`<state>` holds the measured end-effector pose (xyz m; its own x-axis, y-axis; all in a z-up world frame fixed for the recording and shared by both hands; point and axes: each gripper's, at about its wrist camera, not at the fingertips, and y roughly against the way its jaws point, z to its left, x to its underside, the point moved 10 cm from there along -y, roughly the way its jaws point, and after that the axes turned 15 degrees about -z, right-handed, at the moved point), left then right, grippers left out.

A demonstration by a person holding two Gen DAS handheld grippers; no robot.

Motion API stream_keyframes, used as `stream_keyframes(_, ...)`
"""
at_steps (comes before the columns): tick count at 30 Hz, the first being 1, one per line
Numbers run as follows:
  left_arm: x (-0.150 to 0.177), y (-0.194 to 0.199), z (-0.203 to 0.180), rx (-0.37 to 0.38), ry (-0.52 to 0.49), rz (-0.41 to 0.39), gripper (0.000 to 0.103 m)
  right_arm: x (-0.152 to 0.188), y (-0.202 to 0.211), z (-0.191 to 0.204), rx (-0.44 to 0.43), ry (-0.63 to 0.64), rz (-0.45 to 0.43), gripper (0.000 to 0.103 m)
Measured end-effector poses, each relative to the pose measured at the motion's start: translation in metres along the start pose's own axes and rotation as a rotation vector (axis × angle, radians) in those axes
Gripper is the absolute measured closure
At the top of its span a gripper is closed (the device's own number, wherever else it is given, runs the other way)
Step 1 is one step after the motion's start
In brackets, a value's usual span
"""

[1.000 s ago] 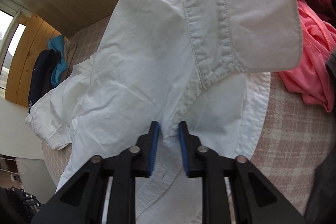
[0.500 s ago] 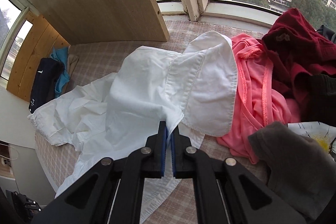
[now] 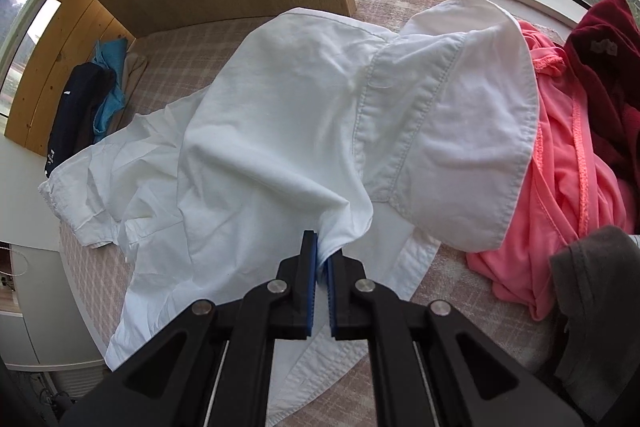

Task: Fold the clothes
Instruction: 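Grasp the shirt collar with the right gripper and lift it up, then hold the collar raised with the right gripper while the left gripper pinches the placket hem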

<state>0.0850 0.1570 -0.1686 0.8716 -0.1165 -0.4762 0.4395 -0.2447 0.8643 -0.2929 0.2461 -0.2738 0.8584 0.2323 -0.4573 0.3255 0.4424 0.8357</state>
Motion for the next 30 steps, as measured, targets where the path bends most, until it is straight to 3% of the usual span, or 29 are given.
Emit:
stream_keyframes(5,0.004,-0.039,0.01,-0.107,-0.067,0.065,0.064,0.006,0.001,0.0,0.007,0.019,0.007,0.098)
stream_keyframes(8,0.001,-0.038,0.023,-0.135,-0.04,0.071,0.098,0.001,0.01,0.0,0.013,0.034,-0.017,0.098)
stream_keyframes(11,-0.012,-0.01,0.027,-0.078,0.018,0.007,0.095,-0.014,0.022,0.004,0.017,0.075,-0.06,0.098)
stream_keyframes(16,-0.017,0.014,0.08,-0.136,0.117,-0.026,0.097,-0.036,0.012,0.01,0.034,0.09,-0.086,0.098)
stream_keyframes(22,0.011,-0.008,0.138,-0.291,0.131,0.073,0.091,-0.042,-0.019,0.012,0.054,0.066,-0.068,0.098)
stream_keyframes(24,0.011,-0.006,0.146,-0.306,0.166,0.063,0.094,-0.04,-0.025,0.013,0.054,0.067,-0.05,0.098)
stream_keyframes(25,0.007,-0.001,0.14,-0.278,0.178,0.038,0.093,-0.038,-0.028,0.014,0.054,0.068,-0.04,0.098)
stream_keyframes(29,-0.009,0.01,0.088,-0.184,0.083,-0.008,0.058,-0.034,-0.034,0.016,0.058,0.078,-0.017,0.098)
stream_keyframes(30,-0.013,0.008,0.074,-0.161,0.044,-0.008,0.055,-0.034,-0.034,0.017,0.058,0.076,-0.016,0.098)
